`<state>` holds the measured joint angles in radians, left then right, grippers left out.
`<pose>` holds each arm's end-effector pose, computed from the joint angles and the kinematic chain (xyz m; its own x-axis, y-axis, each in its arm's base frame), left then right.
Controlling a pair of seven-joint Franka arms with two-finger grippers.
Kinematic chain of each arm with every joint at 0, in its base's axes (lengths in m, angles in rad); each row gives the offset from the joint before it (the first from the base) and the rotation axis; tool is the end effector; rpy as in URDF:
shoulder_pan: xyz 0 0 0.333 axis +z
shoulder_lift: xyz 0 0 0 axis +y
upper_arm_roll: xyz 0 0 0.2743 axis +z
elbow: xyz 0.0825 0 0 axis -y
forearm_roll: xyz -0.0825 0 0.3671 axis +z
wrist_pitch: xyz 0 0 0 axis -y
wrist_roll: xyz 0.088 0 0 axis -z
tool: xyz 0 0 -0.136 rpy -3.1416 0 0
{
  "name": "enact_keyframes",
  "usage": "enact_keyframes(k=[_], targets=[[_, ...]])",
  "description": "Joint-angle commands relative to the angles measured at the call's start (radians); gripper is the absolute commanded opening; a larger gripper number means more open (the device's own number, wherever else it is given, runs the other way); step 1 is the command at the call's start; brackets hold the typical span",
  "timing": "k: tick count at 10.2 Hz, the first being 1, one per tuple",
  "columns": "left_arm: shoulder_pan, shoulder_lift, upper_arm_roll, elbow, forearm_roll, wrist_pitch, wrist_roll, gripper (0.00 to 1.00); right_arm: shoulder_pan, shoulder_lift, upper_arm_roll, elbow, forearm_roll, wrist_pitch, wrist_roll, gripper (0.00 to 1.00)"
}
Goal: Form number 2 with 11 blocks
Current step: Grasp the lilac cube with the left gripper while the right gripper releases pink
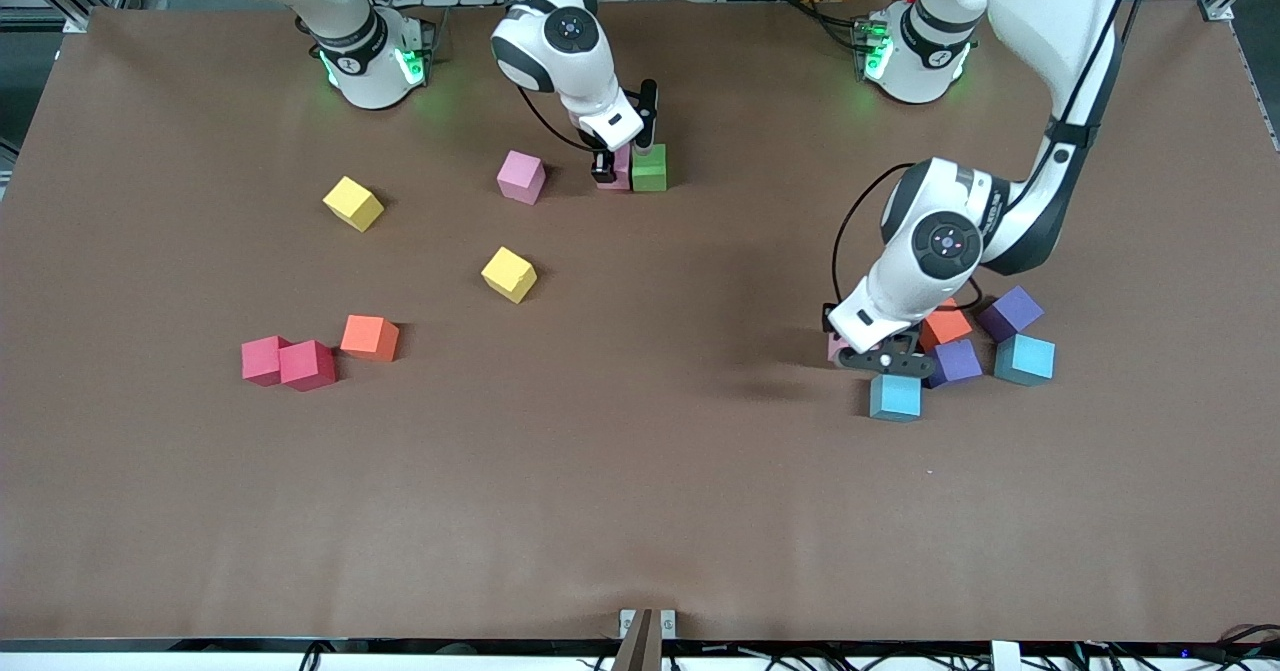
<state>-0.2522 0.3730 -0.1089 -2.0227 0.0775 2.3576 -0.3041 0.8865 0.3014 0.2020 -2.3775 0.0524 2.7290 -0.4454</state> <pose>0.5335 -0.1995 0.2067 0.9940 -0.1055 -0.0298 -0.1062 -0.9941 -0.0231 0.2244 0.4398 0.1504 0.0966 0.9919 0.0830 0.9943 -0.0924 -0.0524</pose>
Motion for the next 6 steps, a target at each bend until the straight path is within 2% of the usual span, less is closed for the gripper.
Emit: enact_keyframes(k=[1, 3, 5, 6], targets=[[0.028, -0.037, -0.002, -0.045, -0.021, 0.000, -0.052, 0.42, 0.025, 0.018, -0.013, -0.012, -0.003, 0.041, 0.017, 0.28], [0.033, -0.035, -0.002, -0.054, -0.086, 0.000, -0.160, 0.41, 0.025, 0.025, -0.013, -0.011, -0.003, 0.049, 0.019, 0.28], [0.054, -0.081, -0.046, -0.105, -0.114, 0.000, -0.313, 0.41, 0.025, 0.031, -0.013, -0.011, -0.003, 0.052, 0.020, 0.30], [0.080, -0.118, -0.089, -0.138, -0.114, 0.000, -0.399, 0.41, 0.025, 0.031, -0.013, -0.011, -0.003, 0.052, 0.031, 0.41]])
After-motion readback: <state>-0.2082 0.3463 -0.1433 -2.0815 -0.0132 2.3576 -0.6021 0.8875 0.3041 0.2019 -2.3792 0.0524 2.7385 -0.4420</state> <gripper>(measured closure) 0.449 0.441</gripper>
